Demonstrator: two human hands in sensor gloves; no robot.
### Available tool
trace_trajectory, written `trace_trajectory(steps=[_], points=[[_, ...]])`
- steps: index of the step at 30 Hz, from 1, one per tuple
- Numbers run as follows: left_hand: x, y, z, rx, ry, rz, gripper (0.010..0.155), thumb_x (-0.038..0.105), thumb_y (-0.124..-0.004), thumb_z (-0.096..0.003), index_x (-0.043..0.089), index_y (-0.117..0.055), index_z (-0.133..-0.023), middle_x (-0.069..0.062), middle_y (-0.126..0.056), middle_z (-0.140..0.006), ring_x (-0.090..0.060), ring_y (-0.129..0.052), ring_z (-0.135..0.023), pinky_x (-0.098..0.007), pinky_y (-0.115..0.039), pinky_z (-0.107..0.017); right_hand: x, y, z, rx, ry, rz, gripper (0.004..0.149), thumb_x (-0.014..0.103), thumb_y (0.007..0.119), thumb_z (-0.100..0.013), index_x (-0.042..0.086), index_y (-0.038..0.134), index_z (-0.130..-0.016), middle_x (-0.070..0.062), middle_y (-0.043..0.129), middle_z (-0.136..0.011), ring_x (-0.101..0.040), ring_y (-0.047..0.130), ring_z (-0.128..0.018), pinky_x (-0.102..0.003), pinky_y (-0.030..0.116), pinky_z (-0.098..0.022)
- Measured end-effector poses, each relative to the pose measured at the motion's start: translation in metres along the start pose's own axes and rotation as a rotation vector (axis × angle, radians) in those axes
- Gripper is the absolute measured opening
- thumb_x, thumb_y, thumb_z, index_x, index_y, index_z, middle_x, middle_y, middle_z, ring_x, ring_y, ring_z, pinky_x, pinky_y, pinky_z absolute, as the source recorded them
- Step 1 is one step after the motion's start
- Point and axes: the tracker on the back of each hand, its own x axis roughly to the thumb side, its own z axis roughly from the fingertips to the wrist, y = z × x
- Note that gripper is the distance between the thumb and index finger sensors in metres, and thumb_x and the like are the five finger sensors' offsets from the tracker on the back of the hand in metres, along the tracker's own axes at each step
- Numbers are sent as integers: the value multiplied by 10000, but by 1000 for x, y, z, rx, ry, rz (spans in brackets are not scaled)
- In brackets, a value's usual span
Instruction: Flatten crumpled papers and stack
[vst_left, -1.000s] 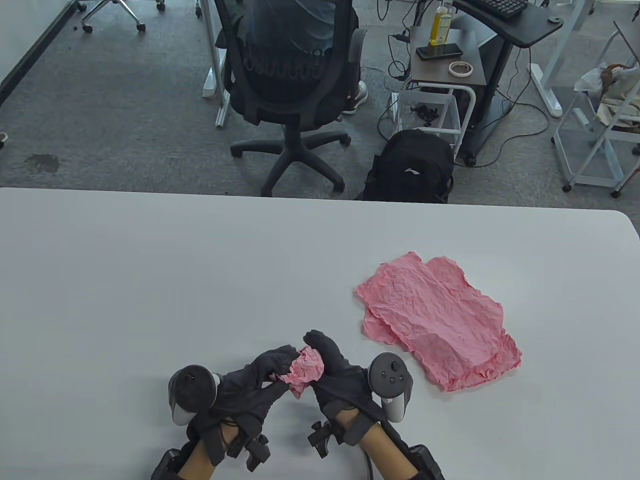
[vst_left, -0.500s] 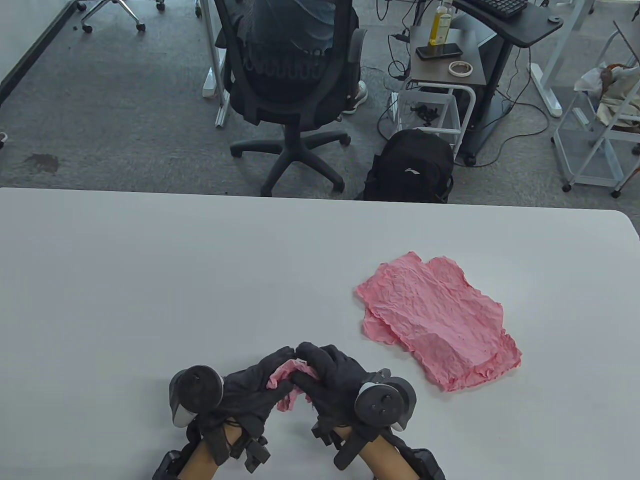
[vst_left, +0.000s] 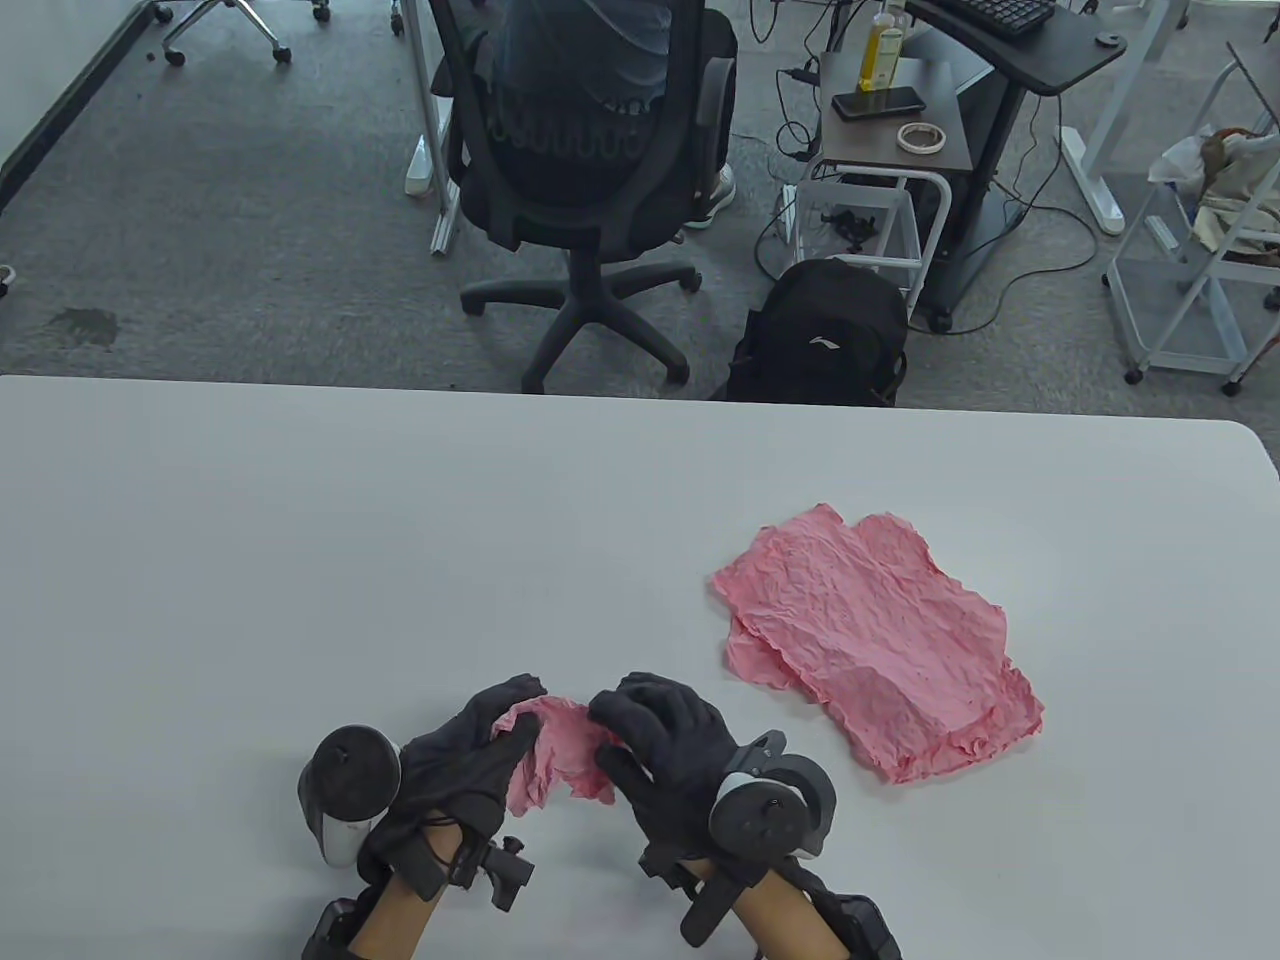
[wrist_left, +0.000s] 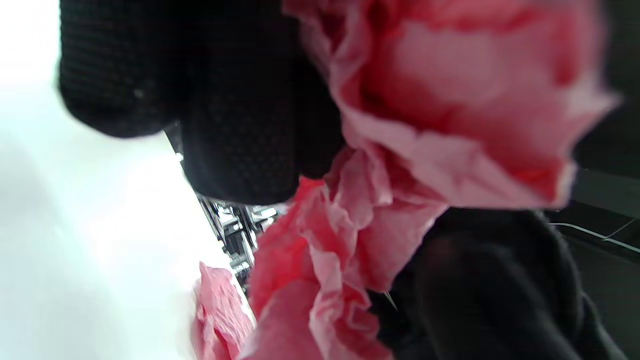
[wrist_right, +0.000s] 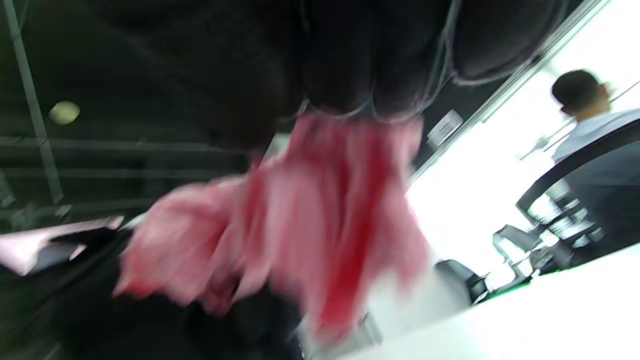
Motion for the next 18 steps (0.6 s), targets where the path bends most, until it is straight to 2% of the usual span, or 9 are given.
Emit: trace_trajectory(steps=[1,2,3,5,6,7,12,15,18], points=[[0,-5,-1,-70,-19,78,516,430,-771,-517,105,-804,-916,-42,-1032,-634,-190,-1139,-403,-403,-928,-367,3,8,-1,90,17,-18,720,406,915,-448,146,592,-1037,-200,580,-1025,-514,553,-957,-689,522,-609],[0,-9,-2,-118,-16,122,524,442,-760,-524,93,-802,-913,-42,-1028,-642,-214,-1133,-414,-423,-918,-376,5,11,0,127,46,17,809,457,918,-436,149,517,-1067,-217,480,-1077,-535,464,-987,-704,482,-623],[1,-13,-2,-146,-1,147,542,452,-750,-527,65,-803,-903,-67,-1022,-644,-248,-1122,-421,-450,-899,-384,5,13,1,143,47,69,824,476,905,-436,149,492,-1070,-216,485,-1085,-528,478,-993,-709,490,-623],[0,-11,-2,-119,-14,79,565,484,-725,-522,59,-823,-881,-73,-1030,-631,-258,-1121,-412,-458,-896,-376,3,6,1,21,18,98,645,436,847,-470,143,655,-1011,-217,732,-984,-503,738,-876,-666,628,-566],[1,-9,-2,-108,-23,39,569,499,-715,-521,65,-839,-868,-60,-1039,-618,-248,-1128,-398,-450,-904,-363,-1,2,0,-5,45,53,559,438,808,-486,145,748,-959,-218,819,-928,-486,836,-794,-637,676,-539],[1,-7,-1,-102,-14,9,568,504,-712,-523,73,-842,-869,-54,-1039,-621,-243,-1127,-402,-447,-905,-366,-6,0,1,-13,78,-34,519,416,801,-495,142,781,-935,-231,837,-907,-493,850,-767,-634,680,-529],[1,-7,-2,-100,-17,60,550,473,-769,-504,87,-824,-893,-43,-1031,-634,-216,-1127,-415,-430,-909,-379,-29,3,4,11,258,-336,481,397,836,-490,158,813,-907,-231,778,-960,-507,792,-814,-648,652,-543],[3,-11,-5,-203,-67,175,632,430,-842,-488,134,-670,-1019,-50,-910,-796,-223,-1040,-592,-451,-841,-501,-42,6,7,-1,366,-555,468,398,817,-500,184,807,-916,-240,786,-952,-502,814,-789,-636,668,-529],[9,-16,-5,-267,-107,127,708,367,-873,-467,147,-571,-1068,-64,-824,-859,-212,-983,-643,-459,-808,-538,-48,6,9,8,442,-719,458,367,797,-506,171,804,-919,-259,778,-954,-517,809,-785,-637,670,-524]])
